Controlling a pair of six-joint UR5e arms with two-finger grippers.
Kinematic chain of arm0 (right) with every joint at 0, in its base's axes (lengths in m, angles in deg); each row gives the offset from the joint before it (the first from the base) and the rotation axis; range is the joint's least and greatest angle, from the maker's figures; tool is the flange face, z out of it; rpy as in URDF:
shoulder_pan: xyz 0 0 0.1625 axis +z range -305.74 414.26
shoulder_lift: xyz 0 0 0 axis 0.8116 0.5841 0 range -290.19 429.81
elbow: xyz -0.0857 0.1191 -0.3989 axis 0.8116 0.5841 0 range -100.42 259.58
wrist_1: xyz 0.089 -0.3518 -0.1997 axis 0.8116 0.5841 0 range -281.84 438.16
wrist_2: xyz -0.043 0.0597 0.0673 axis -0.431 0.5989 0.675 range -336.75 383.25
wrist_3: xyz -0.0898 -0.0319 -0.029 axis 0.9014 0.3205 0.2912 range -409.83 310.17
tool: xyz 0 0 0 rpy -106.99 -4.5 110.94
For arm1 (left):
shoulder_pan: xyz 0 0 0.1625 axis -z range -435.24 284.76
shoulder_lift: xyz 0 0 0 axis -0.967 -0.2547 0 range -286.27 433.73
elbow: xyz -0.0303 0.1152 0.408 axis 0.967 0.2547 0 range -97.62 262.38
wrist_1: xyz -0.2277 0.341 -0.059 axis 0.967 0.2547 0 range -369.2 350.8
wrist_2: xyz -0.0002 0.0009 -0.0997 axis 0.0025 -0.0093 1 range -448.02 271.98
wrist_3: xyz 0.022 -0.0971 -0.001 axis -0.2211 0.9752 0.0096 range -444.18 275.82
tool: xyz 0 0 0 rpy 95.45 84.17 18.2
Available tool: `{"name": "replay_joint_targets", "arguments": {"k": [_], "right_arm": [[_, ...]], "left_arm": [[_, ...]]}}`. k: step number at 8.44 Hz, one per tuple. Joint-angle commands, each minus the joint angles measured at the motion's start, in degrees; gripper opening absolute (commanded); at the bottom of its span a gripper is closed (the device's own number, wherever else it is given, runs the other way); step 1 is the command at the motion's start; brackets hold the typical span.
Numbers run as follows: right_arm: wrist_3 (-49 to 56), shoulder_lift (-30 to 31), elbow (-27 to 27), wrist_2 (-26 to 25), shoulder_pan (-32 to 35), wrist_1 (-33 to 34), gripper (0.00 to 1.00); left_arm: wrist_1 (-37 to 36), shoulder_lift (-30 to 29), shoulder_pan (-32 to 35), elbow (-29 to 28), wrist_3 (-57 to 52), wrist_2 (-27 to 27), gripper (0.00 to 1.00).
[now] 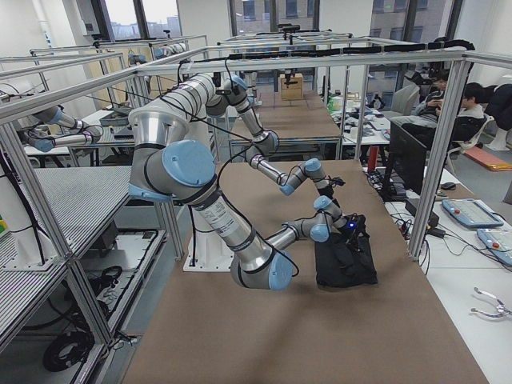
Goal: Fold clothes
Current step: 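Lower the folded end onto the shirt near the collar with both grippers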
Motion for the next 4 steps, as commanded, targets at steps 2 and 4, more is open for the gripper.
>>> {"name": "replay_joint_targets", "arguments": {"k": [2,4], "right_arm": [[-2.2,8.3,-8.6,-0.1,-3.1,0.1,0.77],[-2.2,8.3,-8.8,-0.1,-3.4,0.1,0.77]], "left_arm": [[0.0,0.0,-0.2,0.0,0.0,-0.1,1.00],[0.0,-0.1,-0.3,0.0,0.0,0.0,1.00]]}}
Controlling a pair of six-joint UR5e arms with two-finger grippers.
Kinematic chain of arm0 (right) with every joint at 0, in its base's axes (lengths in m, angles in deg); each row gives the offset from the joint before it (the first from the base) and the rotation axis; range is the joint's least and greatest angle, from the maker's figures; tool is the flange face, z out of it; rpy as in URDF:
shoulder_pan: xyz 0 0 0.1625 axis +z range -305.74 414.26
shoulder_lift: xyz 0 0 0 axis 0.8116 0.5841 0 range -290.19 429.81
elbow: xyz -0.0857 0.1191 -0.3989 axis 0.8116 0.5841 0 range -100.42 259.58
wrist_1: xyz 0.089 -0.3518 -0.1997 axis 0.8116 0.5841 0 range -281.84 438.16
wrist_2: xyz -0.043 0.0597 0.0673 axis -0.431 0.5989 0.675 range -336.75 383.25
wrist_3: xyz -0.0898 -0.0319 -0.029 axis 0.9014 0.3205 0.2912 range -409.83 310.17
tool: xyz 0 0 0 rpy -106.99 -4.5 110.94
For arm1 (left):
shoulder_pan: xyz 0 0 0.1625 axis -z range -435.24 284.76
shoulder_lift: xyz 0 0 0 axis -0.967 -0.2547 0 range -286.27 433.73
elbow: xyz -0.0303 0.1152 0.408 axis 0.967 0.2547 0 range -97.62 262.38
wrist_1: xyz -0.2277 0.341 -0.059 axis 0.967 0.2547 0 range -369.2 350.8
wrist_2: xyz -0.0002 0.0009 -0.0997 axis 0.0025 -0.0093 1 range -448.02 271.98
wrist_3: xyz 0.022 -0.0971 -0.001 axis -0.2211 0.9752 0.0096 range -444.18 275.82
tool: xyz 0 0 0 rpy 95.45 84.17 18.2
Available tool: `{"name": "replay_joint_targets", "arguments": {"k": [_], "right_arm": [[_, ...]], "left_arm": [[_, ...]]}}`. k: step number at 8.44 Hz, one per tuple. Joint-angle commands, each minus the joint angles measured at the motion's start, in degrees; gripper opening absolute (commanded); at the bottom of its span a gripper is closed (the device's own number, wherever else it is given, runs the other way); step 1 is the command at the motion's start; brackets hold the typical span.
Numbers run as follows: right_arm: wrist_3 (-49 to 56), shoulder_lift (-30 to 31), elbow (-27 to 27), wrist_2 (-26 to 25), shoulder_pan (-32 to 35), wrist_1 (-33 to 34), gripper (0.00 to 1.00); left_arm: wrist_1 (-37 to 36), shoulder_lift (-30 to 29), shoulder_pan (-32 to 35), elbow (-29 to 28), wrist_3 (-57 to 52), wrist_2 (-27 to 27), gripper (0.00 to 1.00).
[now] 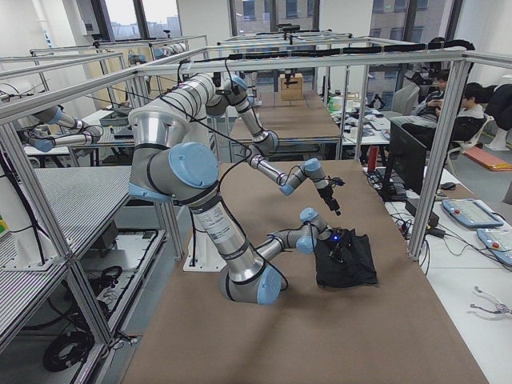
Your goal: Fold clothes
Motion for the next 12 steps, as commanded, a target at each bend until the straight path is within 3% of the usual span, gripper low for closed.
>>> {"name": "replay_joint_targets", "arguments": {"k": [1,7,10,11,12], "right_arm": [[-0.1,2.0,-1.0,0.0,-1.1,-0.2,0.77],[-0.7,3.7,-2.6,0.4,-1.6,-0.3,0.77],[-2.1,5.7,-2.5,0.2,-1.7,-0.6,0.64],[-4.0,5.2,-2.5,0.1,-1.7,-0.6,0.47],[-7.9,5.1,-2.5,0.0,-1.7,-0.6,0.24]], "left_arm": [[0.0,0.0,-0.1,-0.1,0.0,0.1,1.00],[-0.1,0.0,-0.1,-0.3,0.0,0.1,1.00],[-0.1,-0.1,-0.1,-0.3,0.0,0.0,1.00],[-0.1,0.0,-0.1,-0.3,-0.1,-0.1,1.00],[-0.1,-0.1,-0.1,-0.3,-0.1,-0.2,1.00]]}}
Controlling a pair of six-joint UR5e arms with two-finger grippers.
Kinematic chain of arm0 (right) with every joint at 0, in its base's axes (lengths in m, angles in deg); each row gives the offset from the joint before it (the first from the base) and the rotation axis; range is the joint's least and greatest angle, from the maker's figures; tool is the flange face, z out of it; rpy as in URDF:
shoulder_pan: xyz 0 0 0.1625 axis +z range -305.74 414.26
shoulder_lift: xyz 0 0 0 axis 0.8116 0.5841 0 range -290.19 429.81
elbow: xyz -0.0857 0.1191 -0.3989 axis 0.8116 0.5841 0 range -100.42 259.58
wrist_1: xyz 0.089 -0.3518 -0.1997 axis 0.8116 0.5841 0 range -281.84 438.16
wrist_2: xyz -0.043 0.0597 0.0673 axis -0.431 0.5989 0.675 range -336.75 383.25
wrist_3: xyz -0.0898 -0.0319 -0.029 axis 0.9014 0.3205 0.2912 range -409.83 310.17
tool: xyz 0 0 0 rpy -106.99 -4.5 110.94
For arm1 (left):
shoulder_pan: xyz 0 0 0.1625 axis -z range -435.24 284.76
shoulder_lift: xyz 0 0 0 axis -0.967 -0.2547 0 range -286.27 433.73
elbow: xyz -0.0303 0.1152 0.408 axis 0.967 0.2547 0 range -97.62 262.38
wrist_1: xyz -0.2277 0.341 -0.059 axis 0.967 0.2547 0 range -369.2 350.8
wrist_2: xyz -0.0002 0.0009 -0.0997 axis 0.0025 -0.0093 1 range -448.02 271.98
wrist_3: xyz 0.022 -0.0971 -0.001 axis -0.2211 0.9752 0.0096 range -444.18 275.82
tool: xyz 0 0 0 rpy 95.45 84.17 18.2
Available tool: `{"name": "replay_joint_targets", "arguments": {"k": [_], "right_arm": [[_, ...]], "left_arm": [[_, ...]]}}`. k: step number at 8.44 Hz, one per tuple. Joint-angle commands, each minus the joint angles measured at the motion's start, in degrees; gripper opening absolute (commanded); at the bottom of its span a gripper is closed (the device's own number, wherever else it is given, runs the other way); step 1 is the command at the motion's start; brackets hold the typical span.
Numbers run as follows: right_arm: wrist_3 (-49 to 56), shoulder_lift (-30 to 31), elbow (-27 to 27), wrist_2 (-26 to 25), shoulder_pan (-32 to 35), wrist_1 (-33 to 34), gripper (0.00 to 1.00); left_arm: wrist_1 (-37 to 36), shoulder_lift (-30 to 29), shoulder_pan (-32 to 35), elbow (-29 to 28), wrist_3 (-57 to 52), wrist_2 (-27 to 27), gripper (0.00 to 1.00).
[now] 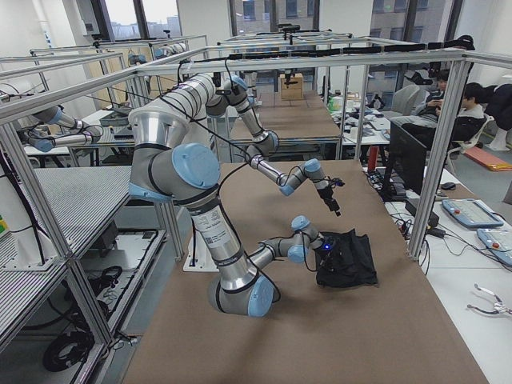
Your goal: Fold clothes
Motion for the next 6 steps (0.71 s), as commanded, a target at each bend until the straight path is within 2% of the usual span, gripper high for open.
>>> {"name": "replay_joint_targets", "arguments": {"k": [1,6], "right_arm": [[-6.2,-0.3,0.0,-0.3,0.0,0.0,0.03],[-5.6,-2.1,0.2,-0.4,2.3,0.0,0.00]], "left_arm": [[0.0,0.0,0.0,-0.1,0.0,-0.1,1.00],[-0.1,0.0,0.0,-0.2,0.0,-0.1,1.00]]}}
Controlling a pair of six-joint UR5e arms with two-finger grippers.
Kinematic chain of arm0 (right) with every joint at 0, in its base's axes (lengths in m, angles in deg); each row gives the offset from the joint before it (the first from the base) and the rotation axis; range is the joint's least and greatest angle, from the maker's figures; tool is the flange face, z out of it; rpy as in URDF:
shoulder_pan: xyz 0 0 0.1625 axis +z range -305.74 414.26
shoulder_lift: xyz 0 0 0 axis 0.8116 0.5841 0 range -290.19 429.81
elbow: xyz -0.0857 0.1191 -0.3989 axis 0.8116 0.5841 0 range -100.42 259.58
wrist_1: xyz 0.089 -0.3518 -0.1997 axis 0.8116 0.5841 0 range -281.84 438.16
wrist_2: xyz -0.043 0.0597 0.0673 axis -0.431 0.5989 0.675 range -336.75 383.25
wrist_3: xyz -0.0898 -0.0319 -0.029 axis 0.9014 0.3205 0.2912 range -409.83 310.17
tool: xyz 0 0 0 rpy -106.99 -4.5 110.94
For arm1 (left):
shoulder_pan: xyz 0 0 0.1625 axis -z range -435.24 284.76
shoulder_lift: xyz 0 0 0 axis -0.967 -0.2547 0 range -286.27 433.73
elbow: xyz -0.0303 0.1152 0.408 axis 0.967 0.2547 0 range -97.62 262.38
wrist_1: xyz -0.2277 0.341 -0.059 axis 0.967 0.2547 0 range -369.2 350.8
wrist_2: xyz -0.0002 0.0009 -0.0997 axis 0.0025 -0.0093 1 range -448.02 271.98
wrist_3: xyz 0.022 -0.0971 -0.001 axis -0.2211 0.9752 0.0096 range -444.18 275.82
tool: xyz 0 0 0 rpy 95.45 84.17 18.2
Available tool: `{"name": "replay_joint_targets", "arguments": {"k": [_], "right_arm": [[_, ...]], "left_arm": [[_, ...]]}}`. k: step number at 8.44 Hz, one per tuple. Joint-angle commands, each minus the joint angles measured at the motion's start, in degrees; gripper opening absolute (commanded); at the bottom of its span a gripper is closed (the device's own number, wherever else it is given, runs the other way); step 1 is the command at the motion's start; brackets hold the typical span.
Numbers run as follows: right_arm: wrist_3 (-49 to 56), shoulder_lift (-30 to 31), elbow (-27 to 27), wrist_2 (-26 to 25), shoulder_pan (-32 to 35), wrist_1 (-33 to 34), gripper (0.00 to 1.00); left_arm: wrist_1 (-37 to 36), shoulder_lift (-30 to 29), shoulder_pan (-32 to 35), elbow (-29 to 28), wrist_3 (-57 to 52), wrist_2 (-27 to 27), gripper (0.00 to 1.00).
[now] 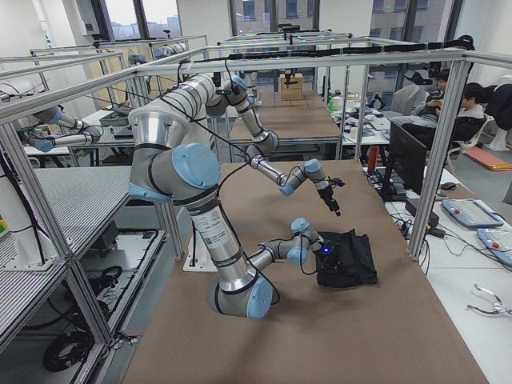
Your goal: Fold clothes
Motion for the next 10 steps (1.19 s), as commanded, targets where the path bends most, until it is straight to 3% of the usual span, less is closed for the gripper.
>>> {"name": "replay_joint_targets", "arguments": {"k": [1,2,4,5,6,7,8,9,10], "right_arm": [[1.2,-1.5,0.3,0.0,3.5,0.0,0.00],[2.0,-2.9,2.1,0.0,5.3,0.1,0.00],[2.1,-10.8,13.1,0.0,8.4,0.1,0.00],[2.3,-11.2,14.1,0.1,9.5,0.1,0.00],[3.5,-14.1,18.8,0.0,10.0,0.0,0.00],[4.3,-15.3,22.9,-1.4,10.0,-0.1,0.39],[8.4,-15.6,23.3,-2.3,9.9,-0.1,0.59],[11.0,-15.9,23.3,-3.0,9.9,0.0,0.93],[12.8,-16.7,23.0,-3.3,10.0,0.0,0.93]], "left_arm": [[0.0,0.0,0.0,0.1,0.0,0.0,1.00],[0.0,0.0,0.0,0.3,0.0,0.0,1.00],[0.0,0.1,0.0,0.4,0.0,-0.1,1.00],[0.0,0.1,0.0,0.4,0.0,-0.1,1.00],[0.0,0.1,0.0,0.4,0.0,-0.1,1.00],[0.0,0.1,0.0,0.5,0.0,0.0,1.00],[0.0,0.1,0.0,0.5,0.0,0.0,1.00],[0.0,0.1,0.0,0.4,0.0,0.2,1.00],[0.0,0.1,0.0,0.5,0.0,0.3,1.00]]}}
